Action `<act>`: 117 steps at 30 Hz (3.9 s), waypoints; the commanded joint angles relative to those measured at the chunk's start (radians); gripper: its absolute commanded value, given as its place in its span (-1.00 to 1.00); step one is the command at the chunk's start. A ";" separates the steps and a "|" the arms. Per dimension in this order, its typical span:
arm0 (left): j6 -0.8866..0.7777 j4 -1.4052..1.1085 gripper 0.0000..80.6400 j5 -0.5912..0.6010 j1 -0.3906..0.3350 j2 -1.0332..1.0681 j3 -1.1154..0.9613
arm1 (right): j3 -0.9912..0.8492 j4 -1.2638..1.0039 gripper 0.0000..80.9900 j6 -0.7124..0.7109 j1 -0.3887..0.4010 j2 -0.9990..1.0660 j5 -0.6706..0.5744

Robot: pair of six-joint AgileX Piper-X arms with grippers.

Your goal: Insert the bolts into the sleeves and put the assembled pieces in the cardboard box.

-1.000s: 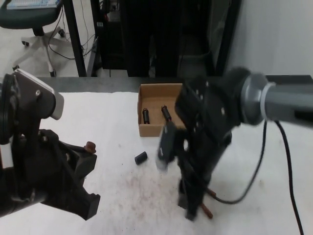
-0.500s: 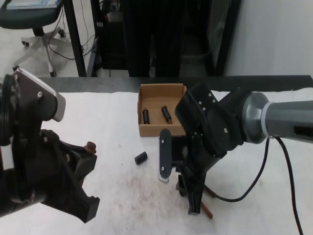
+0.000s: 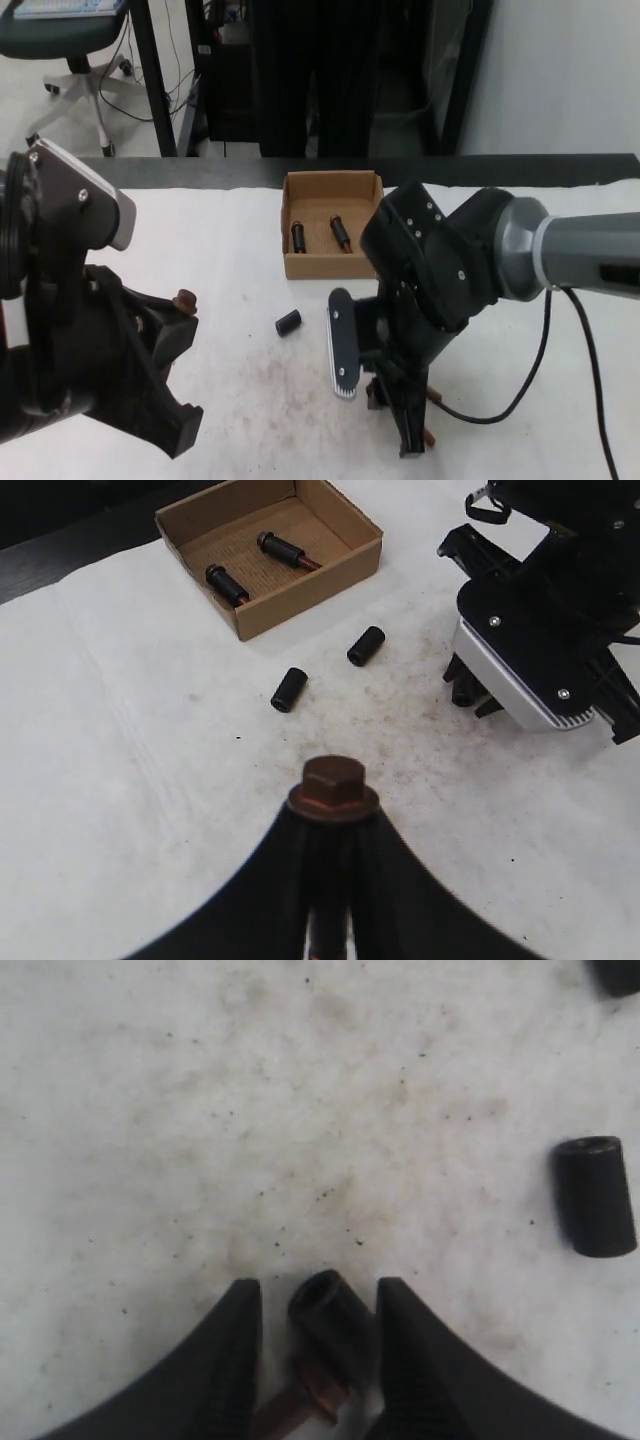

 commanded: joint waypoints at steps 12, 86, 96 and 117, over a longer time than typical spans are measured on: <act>0.008 -0.013 -0.99 -0.003 0.003 -0.001 -0.004 | 0.004 -0.066 -0.79 -0.061 -0.001 0.078 0.094; 0.007 -0.088 -0.99 -0.024 0.003 -0.001 -0.004 | -0.195 0.033 -0.27 0.415 0.109 0.077 0.034; 0.007 -0.088 -0.99 -0.024 0.003 -0.001 -0.004 | -0.192 0.101 -0.27 0.367 0.098 0.077 0.034; 0.007 -0.088 -0.99 -0.024 0.003 -0.001 -0.004 | -0.165 0.056 -0.27 0.172 0.027 0.077 -0.168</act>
